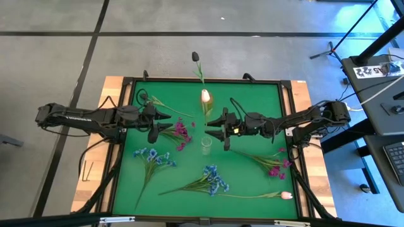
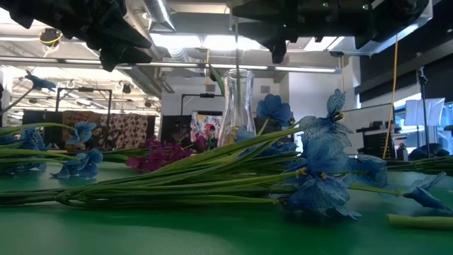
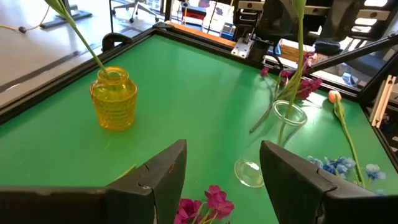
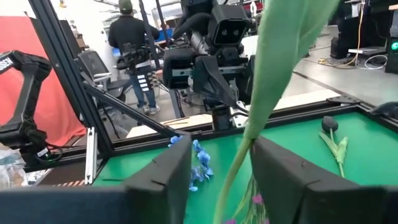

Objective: Sort flowers into vase by color
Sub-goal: Put the top pink flower into the transparent vase

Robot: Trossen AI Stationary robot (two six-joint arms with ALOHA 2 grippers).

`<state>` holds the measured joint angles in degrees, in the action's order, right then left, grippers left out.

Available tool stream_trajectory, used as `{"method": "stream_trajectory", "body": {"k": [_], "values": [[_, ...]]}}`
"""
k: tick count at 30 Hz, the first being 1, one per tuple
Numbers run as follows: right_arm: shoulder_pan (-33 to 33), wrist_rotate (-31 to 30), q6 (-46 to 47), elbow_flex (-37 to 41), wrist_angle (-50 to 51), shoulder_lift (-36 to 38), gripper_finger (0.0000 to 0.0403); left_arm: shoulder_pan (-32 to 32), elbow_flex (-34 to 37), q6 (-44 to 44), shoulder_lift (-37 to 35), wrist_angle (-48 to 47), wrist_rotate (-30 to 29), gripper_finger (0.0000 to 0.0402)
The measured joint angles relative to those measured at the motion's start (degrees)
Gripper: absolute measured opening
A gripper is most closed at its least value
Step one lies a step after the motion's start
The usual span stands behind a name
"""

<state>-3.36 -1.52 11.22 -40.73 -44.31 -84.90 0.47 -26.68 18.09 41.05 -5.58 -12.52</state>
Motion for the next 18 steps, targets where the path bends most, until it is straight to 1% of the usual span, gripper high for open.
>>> {"method": "stream_trajectory", "body": {"k": [9,14,18], "values": [[0.0,0.01,-1.65,0.0,6.04,2.12,0.0227,0.0,0.0,-0.02,-0.01,-0.02,-0.02,0.0199],[0.0,0.0,-3.05,0.0,8.16,2.19,0.0244,0.0,0.0,-0.15,0.01,-0.02,-0.06,0.0199],[-0.02,0.0,-5.47,0.0,9.51,2.21,0.025,0.0,0.0,-0.17,0.01,-0.02,-0.06,0.0199]]}}
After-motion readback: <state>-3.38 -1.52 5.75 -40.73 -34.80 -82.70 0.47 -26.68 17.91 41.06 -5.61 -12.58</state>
